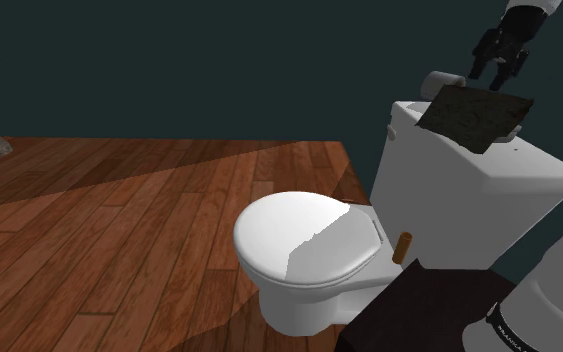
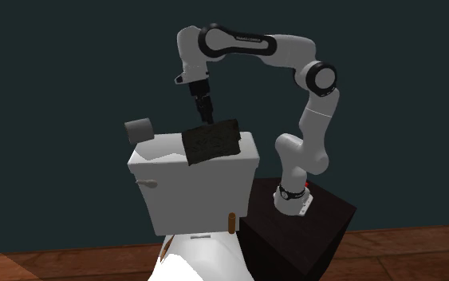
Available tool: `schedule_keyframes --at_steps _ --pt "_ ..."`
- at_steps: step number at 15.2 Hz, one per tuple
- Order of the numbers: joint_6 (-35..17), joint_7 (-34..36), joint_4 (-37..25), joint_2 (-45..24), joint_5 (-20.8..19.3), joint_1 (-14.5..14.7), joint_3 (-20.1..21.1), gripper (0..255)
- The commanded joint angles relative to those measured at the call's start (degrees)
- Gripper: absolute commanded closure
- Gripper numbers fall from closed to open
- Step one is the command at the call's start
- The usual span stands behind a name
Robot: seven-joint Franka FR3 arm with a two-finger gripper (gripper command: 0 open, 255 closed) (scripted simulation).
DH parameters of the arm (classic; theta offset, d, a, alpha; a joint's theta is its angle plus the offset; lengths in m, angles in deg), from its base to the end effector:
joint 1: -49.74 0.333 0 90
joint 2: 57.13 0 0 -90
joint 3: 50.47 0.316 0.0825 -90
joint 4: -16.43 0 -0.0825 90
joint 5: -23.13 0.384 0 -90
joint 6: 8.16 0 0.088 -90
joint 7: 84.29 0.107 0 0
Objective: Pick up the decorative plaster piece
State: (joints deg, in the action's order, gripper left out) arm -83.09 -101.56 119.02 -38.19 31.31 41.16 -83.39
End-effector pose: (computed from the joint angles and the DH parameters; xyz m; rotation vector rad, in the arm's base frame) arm 0.3088 -0.3082 0.6422 -2.7229 0.4903 0.0320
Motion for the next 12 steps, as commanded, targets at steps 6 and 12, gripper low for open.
schedule_keyframes --at_steps 6,12 --pt "-4.15 -0.69 5.24 1.12 -0.63 -0.42 0.07 0" --pt "-4.06 -0.74 5.11 1.05 -0.63 -0.42 0.02 255"
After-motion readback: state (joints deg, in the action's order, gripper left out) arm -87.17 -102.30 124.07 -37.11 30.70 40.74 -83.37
